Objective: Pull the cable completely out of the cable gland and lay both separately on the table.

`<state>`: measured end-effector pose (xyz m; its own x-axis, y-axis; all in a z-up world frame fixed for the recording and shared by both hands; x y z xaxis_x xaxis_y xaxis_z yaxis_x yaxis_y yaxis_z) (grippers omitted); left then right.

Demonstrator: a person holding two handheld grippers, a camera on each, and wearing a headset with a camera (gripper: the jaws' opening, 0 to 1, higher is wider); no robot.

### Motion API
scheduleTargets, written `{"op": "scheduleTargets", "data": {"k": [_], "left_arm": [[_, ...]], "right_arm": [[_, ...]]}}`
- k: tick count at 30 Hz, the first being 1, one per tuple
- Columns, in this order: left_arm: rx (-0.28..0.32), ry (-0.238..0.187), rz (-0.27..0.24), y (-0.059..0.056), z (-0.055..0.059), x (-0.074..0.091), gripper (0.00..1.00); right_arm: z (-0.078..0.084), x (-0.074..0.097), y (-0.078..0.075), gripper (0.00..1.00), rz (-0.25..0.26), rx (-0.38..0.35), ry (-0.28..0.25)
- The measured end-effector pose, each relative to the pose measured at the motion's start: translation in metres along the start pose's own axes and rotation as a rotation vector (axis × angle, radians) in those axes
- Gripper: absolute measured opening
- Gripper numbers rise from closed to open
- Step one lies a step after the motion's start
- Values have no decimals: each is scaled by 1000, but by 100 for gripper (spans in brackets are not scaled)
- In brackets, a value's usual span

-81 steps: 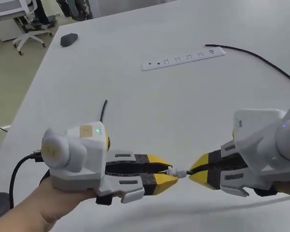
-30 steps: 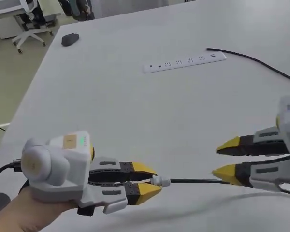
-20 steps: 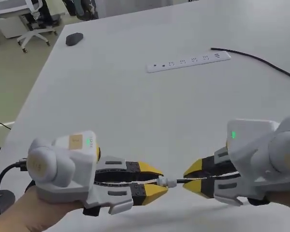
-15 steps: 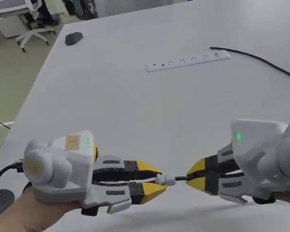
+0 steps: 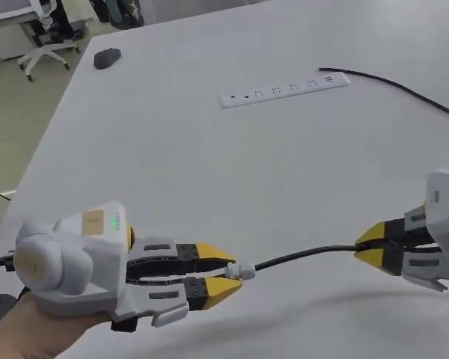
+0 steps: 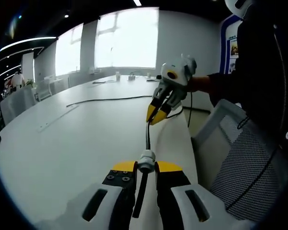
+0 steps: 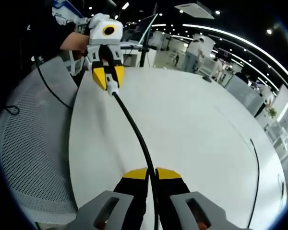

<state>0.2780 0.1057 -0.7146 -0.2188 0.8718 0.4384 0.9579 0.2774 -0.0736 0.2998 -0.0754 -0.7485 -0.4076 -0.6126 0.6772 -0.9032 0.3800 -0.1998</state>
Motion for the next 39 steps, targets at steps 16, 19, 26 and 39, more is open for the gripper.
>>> {"op": "scheduleTargets", "data": {"k": [16,19,26,39], "left_arm": [[27,29,-38,10,8,1,15],[24,29,-36,10,7,1,15],[9,30,-29,9,3,-1,15],[0,29,-12,6,1,-4,15]], "right_arm": [[-1,-21,17,14,-86,3,39],[-21,-24,22,15,-120,-10,-21],[-67,-37,38,16,-202,47,-122],[-93,-60,61,0,-280,160,-121]]}}
Point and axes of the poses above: the centre of the closed fingertips' face, and the gripper's own axes: x roughly backward along the fingers, y roughly to its left, z roughly out of its underside, the point moved 3 cm from there along x, roughly backward along the fingers, and after that the axes turned 1 degree about -y, right-handed, at the moved point
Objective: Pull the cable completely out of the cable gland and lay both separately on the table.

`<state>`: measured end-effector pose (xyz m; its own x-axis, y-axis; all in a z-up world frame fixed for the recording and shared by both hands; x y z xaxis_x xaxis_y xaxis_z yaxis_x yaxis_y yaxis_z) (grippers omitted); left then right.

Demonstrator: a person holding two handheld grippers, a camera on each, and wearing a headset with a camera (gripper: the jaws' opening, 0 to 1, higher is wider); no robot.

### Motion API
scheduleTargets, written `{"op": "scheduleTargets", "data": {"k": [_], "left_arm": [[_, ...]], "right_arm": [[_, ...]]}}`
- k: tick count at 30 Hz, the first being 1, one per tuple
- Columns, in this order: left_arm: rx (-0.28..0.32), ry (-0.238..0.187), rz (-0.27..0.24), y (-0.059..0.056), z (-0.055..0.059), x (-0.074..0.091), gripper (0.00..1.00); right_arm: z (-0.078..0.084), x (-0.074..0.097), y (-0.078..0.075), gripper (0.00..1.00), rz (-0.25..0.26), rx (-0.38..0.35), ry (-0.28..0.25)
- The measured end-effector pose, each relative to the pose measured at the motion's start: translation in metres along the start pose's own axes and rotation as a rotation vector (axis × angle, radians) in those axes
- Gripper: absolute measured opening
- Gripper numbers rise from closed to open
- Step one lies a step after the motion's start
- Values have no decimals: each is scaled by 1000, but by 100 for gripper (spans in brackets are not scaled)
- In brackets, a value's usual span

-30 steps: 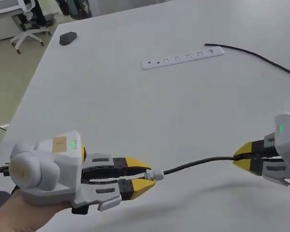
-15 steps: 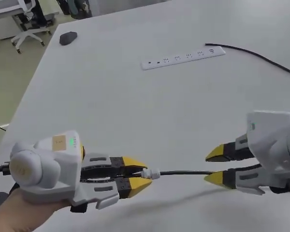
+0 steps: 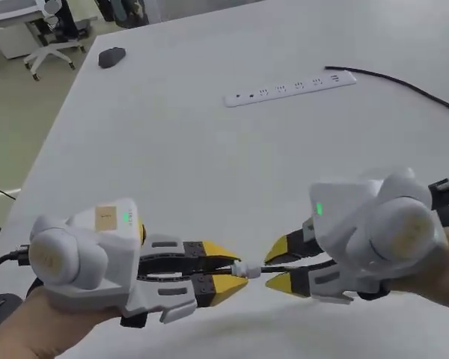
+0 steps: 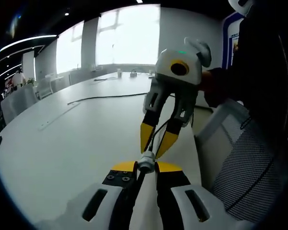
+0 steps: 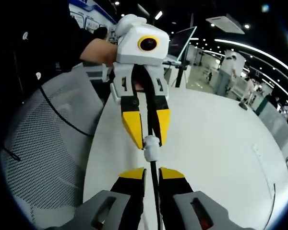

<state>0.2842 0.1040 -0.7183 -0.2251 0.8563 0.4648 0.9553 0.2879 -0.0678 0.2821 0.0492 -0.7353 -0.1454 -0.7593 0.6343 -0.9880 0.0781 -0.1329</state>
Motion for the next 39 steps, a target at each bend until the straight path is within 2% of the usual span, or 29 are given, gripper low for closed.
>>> {"op": "scheduleTargets", "data": {"k": [1,2,8,9,16,19,24,28,32,34,35,36,38,39], "left_arm": [[-1,4,1,0,1,0,15],[-3,6,2,-1,1,-1,15],[-19,-4,-1,-1,-1,3,15],[-32,1,-12,0,0,6,15],[-14,-14,-66,6,3,34,15],[-5,-22,-105,9,5,47,15],[4,-36,-168,8,11,73,15],[17,-52,-213,3,18,92,15],[32,-58,-255,-4,32,110,15],[45,-74,-279,-5,35,119,15],[53,-101,-309,-4,36,126,15],[64,-109,-324,-4,38,131,15],[79,-120,-344,-6,44,139,15],[91,-122,-356,-8,52,147,15]], "right_arm": [[1,0,-2,0,7,-18,8],[1,1,0,0,-9,-40,8],[1,6,0,0,5,-30,3],[3,7,0,0,9,-28,10],[9,20,-7,0,52,5,45],[8,23,-10,0,64,-19,58],[3,27,-11,0,82,9,84],[-6,29,-15,0,107,29,113],[-21,27,-15,0,109,41,125],[-33,23,-14,0,103,59,113],[-39,21,-16,0,112,73,103],[-46,18,-16,0,112,73,102],[-53,13,-17,0,116,72,97],[-61,8,-18,0,127,69,86]]}}
Point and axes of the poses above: the centre of the closed fingertips' face, and the gripper's own axes: x roughly backward along the fingers, y roughly to its left, z roughly out of its underside, the point moved 3 cm from there along x, roughly backward along the fingers, and after that the axes turned 1 degree about -y, right-handed, at the moved point
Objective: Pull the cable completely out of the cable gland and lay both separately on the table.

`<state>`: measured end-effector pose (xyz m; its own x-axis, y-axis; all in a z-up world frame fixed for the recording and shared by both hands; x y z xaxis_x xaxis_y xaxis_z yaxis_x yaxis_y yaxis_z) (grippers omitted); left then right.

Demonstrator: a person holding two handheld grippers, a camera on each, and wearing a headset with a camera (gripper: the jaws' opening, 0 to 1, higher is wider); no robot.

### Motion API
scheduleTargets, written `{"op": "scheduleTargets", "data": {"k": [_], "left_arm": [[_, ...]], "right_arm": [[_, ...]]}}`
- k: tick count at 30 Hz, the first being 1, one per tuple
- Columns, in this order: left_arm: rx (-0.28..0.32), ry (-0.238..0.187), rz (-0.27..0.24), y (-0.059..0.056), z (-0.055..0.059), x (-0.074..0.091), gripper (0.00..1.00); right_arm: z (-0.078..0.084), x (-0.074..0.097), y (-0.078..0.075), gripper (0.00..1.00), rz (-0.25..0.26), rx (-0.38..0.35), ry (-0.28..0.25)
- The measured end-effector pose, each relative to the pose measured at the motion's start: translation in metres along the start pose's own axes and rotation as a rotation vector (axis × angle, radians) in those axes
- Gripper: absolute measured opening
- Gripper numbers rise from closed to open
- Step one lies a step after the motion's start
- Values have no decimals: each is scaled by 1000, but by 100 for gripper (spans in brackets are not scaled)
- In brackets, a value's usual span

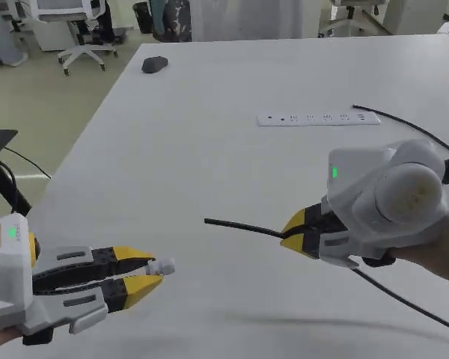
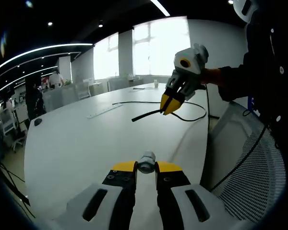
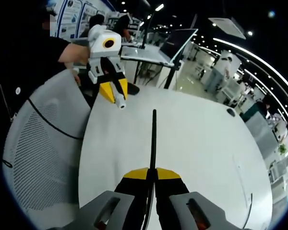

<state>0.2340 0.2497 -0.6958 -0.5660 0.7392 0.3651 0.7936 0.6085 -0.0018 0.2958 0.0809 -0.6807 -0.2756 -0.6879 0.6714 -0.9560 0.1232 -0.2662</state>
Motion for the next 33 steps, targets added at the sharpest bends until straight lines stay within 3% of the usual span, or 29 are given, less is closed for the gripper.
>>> {"op": "scheduleTargets", "data": {"k": [4,6,7,15,19,21,23,25,30,33], "left_arm": [[32,-9,-45,6,14,18,15],[48,-20,-71,9,22,27,15],[56,-23,-83,11,26,29,15],[115,-23,-125,14,64,38,15],[157,-38,-131,16,77,39,15],[166,-46,-132,17,80,39,15],[136,-33,-141,18,84,38,15],[167,-33,-129,18,87,35,15],[179,-31,-123,26,101,26,15],[181,-19,-117,23,104,21,15]], "right_arm": [[-35,-19,-1,0,3,-103,-81],[-48,-30,-3,0,26,-88,-101],[-58,-37,-7,0,68,-34,-126],[-98,-97,-4,0,40,-187,-206],[-95,-133,-1,0,22,-292,-193],[-93,-145,3,0,14,-303,-181],[-91,-158,8,0,7,-317,-167],[-89,-169,12,0,0,-340,-154],[-79,-192,19,0,-2,-389,-106],[-72,-203,22,0,4,-393,-80]]}}
Point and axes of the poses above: the centre of the closed fingertips' face, and the gripper's own axes: x roughly backward along the fingers, y roughly to its left, z roughly out of its underside, the point moved 3 cm from there along x, roughly backward along the fingers, and after that the axes turned 1 degree about -y, right-handed, at the moved point
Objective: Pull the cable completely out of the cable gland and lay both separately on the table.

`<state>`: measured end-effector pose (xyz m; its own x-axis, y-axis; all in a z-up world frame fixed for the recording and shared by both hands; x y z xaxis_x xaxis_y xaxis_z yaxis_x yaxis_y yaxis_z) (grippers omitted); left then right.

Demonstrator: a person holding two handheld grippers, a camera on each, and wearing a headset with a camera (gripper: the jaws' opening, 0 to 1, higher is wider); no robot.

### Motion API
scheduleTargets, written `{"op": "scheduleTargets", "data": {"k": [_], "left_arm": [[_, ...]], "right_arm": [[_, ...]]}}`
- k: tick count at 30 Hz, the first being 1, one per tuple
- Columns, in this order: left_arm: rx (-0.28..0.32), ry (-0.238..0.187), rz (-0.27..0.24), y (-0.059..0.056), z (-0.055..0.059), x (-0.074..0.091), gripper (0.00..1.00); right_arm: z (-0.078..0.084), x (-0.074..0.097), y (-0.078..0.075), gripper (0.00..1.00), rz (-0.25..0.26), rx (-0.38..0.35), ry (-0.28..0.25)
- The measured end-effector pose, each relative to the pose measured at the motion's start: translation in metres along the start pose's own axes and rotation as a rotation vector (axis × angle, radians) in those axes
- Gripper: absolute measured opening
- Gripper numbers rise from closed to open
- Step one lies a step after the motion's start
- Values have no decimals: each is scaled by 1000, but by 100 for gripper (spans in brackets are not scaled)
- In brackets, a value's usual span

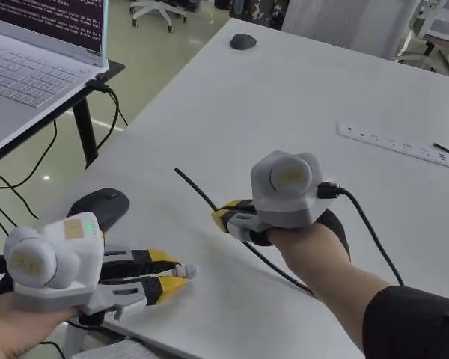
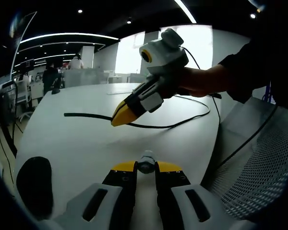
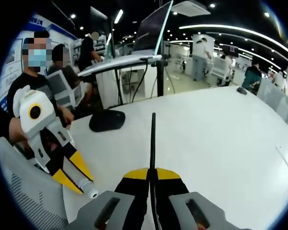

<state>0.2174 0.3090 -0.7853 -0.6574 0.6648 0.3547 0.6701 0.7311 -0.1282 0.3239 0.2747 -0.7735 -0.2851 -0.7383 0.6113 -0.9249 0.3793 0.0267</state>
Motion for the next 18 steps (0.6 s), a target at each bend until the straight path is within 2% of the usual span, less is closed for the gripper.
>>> {"op": "scheduleTargets", "data": {"k": [2,5,8,11,14,16,18], "left_arm": [[-18,-1,-14,4,6,-2,15],[13,-30,-9,5,6,-2,15],[4,-7,-18,7,10,-4,15],[-1,-4,-21,9,16,-6,15],[14,-16,-28,13,16,-5,15],[3,-24,-41,13,15,-5,16],[31,-32,-40,15,17,-6,16]], "right_arm": [[3,-5,1,0,1,16,9],[5,-10,0,0,17,46,13],[11,-16,-2,0,19,31,25],[13,-19,0,0,21,57,30],[13,-20,-2,0,28,63,29],[14,-21,-3,0,33,58,30],[14,-21,-5,0,37,62,30]]}}
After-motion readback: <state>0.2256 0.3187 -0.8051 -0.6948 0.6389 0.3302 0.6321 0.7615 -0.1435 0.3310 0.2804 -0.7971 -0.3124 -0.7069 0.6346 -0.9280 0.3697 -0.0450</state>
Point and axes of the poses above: the centre of the closed fingertips' face, and the gripper's own axes: x roughly backward along the fingers, y roughly to its left, z roughly out of its underside, the point moved 3 cm from there along x, roughly backward along the fingers, and after that the axes turned 1 degree about -y, right-handed, at the moved point
